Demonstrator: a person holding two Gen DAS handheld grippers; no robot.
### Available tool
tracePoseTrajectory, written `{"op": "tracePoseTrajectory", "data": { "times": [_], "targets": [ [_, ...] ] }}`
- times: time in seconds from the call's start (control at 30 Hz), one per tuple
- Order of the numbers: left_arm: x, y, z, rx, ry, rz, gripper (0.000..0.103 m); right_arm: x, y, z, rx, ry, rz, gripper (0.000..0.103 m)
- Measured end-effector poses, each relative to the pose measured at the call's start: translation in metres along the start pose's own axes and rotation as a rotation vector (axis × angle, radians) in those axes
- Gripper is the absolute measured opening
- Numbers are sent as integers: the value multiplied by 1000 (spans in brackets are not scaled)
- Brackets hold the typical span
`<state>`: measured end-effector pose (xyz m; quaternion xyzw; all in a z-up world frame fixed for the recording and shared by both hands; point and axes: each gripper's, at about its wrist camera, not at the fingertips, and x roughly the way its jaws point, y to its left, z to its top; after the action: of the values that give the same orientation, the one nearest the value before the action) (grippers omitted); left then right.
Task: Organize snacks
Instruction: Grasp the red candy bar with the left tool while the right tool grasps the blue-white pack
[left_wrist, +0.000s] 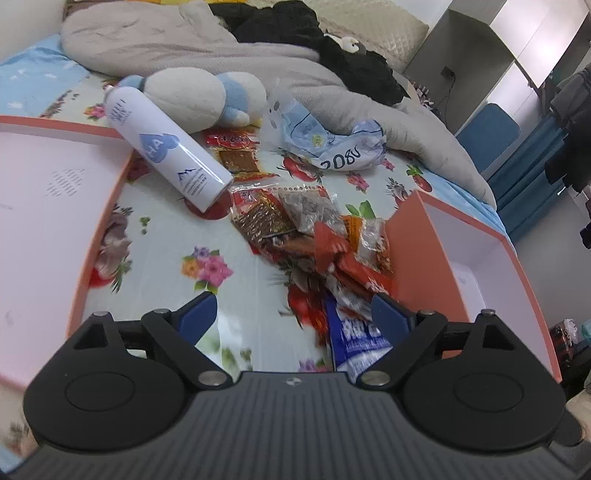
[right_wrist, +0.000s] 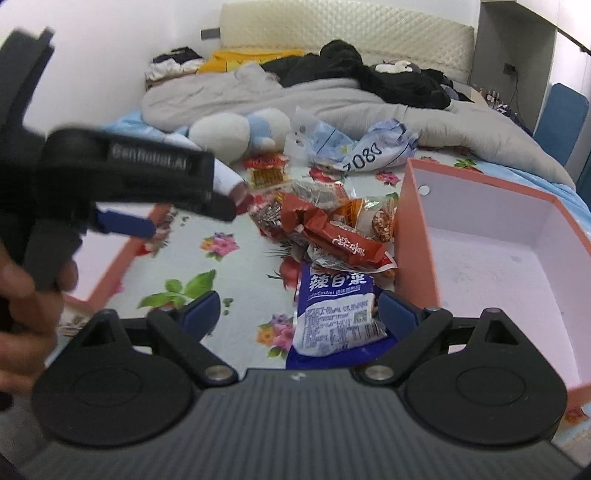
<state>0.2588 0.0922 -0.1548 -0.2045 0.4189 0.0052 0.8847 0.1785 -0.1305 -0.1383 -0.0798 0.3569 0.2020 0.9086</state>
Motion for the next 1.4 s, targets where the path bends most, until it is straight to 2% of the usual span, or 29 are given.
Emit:
{"op": "tracePoseTrajectory", "data": {
  "times": [0.1, 0.2, 0.37, 0.47, 0.57, 0.63, 0.73, 0.87, 0.97, 1.03, 1.23, 1.27, 1.4],
  "targets": [
    [18, 12, 15, -17, 19, -30, 91, 23, 6, 0, -69, 21, -33, 89],
    [39, 20, 29, -50, 48, -93, 87, 42, 11, -1, -135, 53, -82, 89],
    [75, 13, 41, -56, 82, -172, 81, 66, 16, -5, -226, 83, -168, 89],
    [96, 6, 45, -50, 105, -198, 78, 74, 23, -9, -320, 59, -204, 89],
    [112, -1, 47, -54, 124, -233, 72, 84, 25, -12, -352, 91, -196, 89],
    [122, -2, 47, -44, 134, -229, 69, 91, 25, -16, -368, 114, -209, 90],
    [134, -3, 49, -51, 150, -248, 60, 99, 25, -22, -420, 127, -256, 90],
    [143, -2, 48, -57, 169, -264, 47, 107, 22, -26, -423, 155, -252, 90],
    [145, -4, 45, -61, 173, -273, 34, 112, 21, -27, -400, 173, -234, 91],
    [139, -6, 43, -57, 150, -257, 33, 111, 21, -27, -395, 169, -232, 91],
    [117, -17, 39, -14, 107, -245, 32, 105, 25, -26, -401, 157, -216, 80],
    [112, -17, 39, -12, 103, -244, 31, 102, 25, -25, -400, 152, -214, 74],
    [92, -17, 37, -5, 75, -216, 31, 93, 19, -18, -334, 165, -172, 69]
  ]
}}
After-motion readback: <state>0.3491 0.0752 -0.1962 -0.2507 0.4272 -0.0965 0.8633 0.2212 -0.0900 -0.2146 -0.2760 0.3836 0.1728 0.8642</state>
